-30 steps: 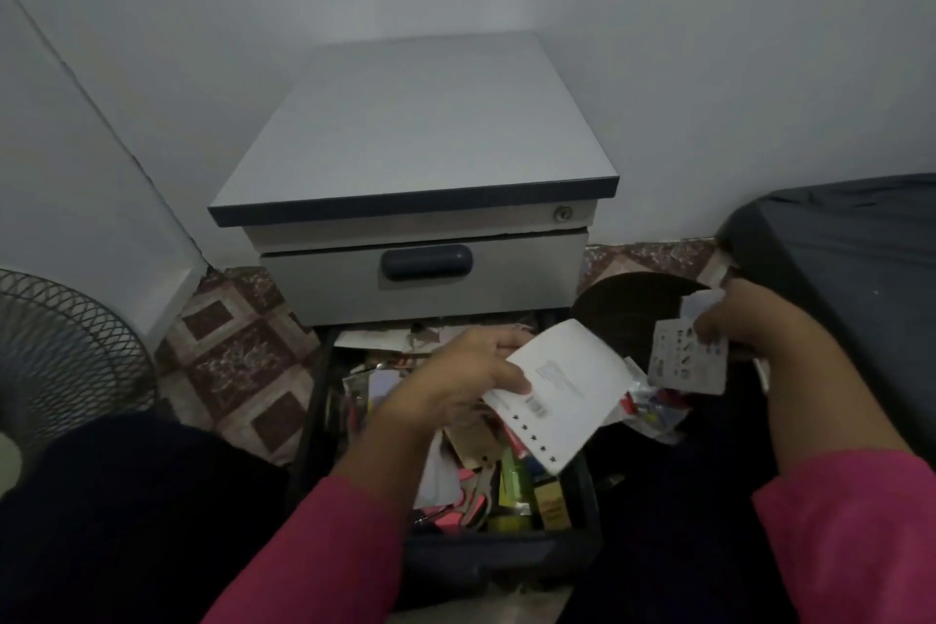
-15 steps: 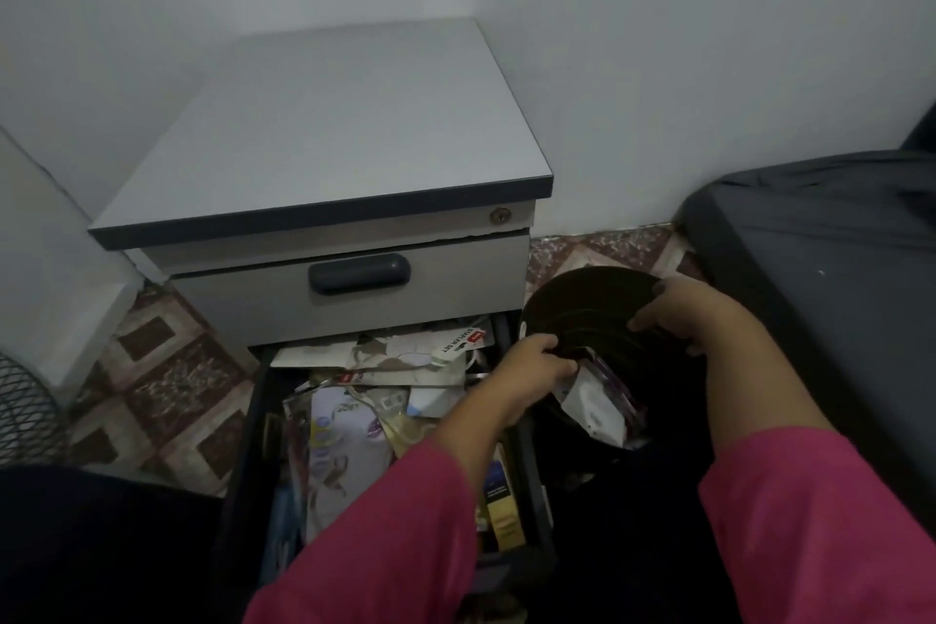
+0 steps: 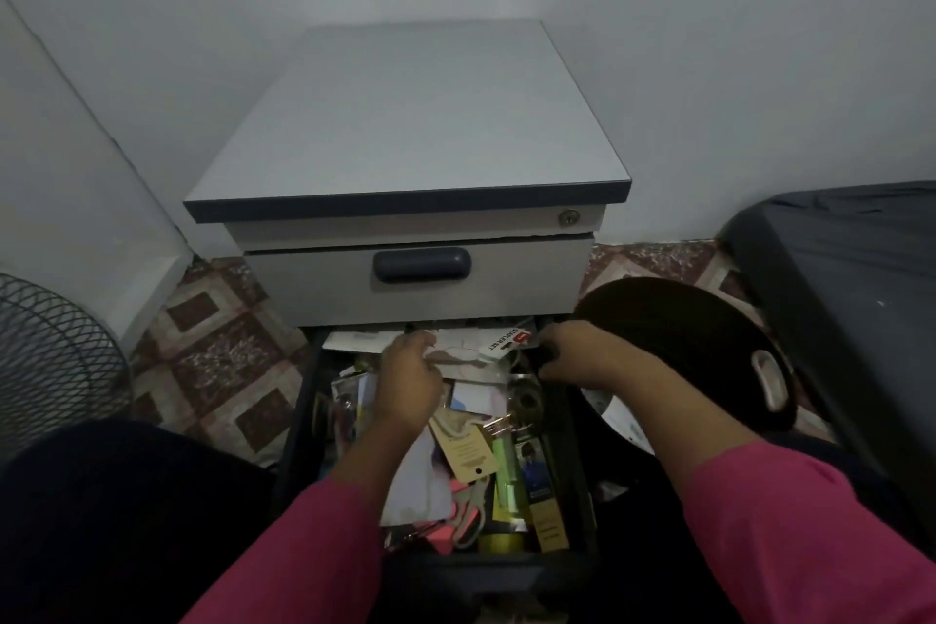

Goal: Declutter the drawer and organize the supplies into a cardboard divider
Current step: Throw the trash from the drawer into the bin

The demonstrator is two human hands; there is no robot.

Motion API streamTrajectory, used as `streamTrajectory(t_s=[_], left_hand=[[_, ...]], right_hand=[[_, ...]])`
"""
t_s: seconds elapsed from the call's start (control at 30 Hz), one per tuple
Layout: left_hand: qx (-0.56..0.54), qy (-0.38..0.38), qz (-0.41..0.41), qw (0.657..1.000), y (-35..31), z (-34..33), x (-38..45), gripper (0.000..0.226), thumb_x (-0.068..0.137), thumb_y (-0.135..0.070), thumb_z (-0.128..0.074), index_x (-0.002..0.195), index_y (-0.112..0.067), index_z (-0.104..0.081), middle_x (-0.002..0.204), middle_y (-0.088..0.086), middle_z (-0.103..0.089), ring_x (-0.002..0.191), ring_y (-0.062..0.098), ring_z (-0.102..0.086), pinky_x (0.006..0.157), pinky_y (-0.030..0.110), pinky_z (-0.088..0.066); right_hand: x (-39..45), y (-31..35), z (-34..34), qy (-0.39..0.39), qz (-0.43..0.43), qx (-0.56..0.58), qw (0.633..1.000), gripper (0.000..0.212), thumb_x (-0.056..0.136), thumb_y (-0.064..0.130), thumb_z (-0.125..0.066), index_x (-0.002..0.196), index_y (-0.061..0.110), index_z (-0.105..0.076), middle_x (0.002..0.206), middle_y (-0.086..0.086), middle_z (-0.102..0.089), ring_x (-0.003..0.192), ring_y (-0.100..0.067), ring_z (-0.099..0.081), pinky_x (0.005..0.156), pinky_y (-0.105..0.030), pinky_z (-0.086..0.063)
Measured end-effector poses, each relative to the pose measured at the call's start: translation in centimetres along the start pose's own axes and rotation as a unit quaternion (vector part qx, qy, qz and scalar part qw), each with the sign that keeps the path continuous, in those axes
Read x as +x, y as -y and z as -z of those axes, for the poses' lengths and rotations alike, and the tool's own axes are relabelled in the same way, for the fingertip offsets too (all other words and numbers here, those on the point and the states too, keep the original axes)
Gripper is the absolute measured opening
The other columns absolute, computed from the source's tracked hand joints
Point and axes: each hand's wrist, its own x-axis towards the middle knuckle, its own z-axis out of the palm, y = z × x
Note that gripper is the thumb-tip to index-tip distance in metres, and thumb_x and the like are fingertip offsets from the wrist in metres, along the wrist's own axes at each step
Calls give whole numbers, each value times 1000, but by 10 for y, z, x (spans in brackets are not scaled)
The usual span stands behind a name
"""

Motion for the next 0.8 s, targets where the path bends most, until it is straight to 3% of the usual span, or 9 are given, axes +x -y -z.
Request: streamTrajectory(t_s=[0.13,0.2,0.27,0.43,0.57,0.7,0.73,0.8], left_hand=[[263,29,-94,960,29,23,11,56,68,3,-53,121,-11,-62,123,13,-59,121,34,-49,105,44,-37],[335,40,-120,934,40,30,17,54,68,-8,-44,118,-10,-65,120,16,-62,115,36,-57,100,48,-42],[382,59,-126,914,51,34,26,58,65,-17,-34,111,-12,-69,106,15,-67,98,35,-64,86,46,-51],[440,134,-139,877,66,35,46,71,46,-14,-74,117,-15,-68,99,15,-66,82,40,-62,75,48,-52],[476,134,-154,856,69,30,59,82,37,-10,-82,117,-24,-69,93,17,-70,71,41,-64,70,52,-54],[483,151,-142,851,73,23,66,80,39,-14,-87,115,-33,-69,88,15,-72,67,44,-66,59,54,-53],[484,161,-139,849,71,24,64,70,47,-16,-82,114,-33,-70,89,14,-72,68,44,-66,57,55,-53],[476,154,-154,852,62,31,59,50,72,-17,-54,116,-36,-68,96,15,-71,76,47,-67,61,60,-53]], right_hand=[[26,18,-42,-8,62,-69,996,77,82,36,-68,145,14,-31,146,-12,-35,132,-29,-38,106,-39,-38],[39,24,-60,-7,72,-130,989,99,79,49,-68,152,21,-8,156,-16,-15,142,-37,-18,113,-52,-24],[52,29,-75,-7,80,-189,979,108,77,63,-62,151,29,9,159,-17,1,145,-41,-4,113,-62,-11],[77,35,-93,-12,72,-229,971,106,77,74,-49,148,37,20,158,-17,12,144,-44,7,108,-69,-1],[90,37,-93,18,66,-198,978,110,74,73,-54,147,40,21,159,-16,12,143,-46,7,105,-73,-6],[92,36,-91,45,76,-199,976,111,76,60,-63,148,37,17,158,-18,11,142,-49,4,106,-68,-24],[92,36,-90,45,82,-199,976,107,78,56,-63,149,36,15,158,-20,9,142,-51,1,105,-65,-29],[93,36,-89,39,91,-198,975,100,82,49,-64,150,34,8,157,-23,1,140,-52,-8,104,-60,-35]])
